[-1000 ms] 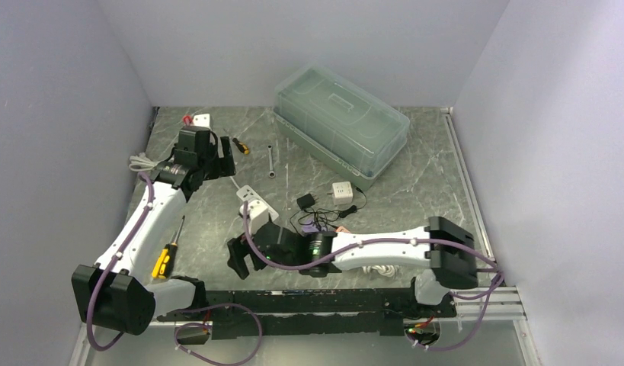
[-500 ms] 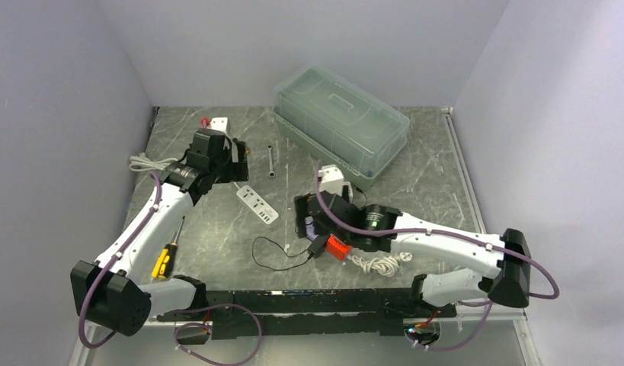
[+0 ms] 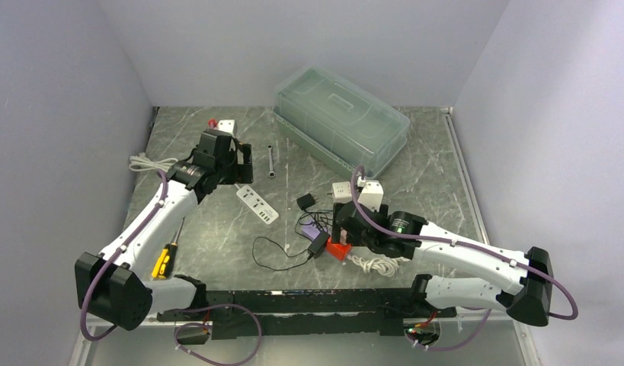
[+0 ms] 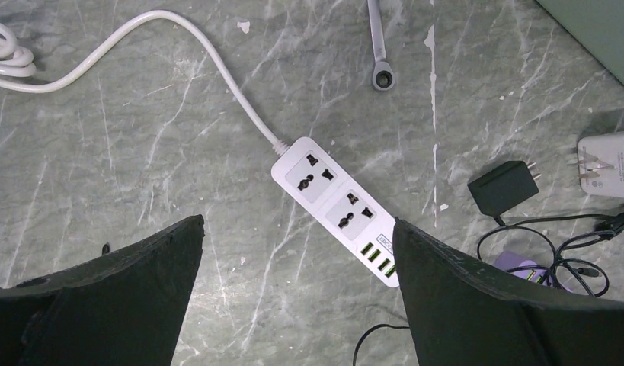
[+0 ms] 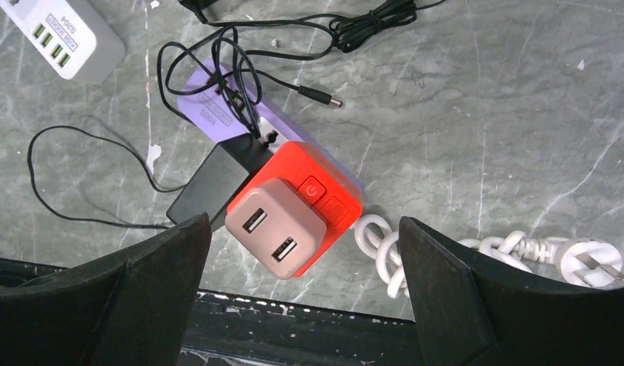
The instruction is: Pull the plug off the socket
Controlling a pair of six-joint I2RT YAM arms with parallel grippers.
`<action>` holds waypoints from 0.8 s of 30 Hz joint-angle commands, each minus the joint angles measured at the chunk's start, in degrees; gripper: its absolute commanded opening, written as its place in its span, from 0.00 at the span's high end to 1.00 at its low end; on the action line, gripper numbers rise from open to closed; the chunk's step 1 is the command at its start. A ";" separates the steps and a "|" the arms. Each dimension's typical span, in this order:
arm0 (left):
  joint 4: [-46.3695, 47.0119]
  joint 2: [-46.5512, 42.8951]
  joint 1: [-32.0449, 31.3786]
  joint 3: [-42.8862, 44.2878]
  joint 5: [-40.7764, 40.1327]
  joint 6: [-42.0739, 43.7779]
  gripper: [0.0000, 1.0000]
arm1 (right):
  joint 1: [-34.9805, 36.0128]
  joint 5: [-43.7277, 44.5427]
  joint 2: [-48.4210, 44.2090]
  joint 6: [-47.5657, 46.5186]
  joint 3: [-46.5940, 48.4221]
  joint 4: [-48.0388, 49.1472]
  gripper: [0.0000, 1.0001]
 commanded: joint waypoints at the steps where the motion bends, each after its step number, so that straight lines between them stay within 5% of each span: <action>1: 0.53 0.31 -0.47 1.77 -0.21 0.16 0.03 | -0.32 0.13 1.32 3.96 0.54 -0.04 0.06; 24: 0.46 0.32 -1.18 1.86 0.22 0.28 0.03 | -0.32 -1.34 5.41 8.11 0.58 3.89 0.38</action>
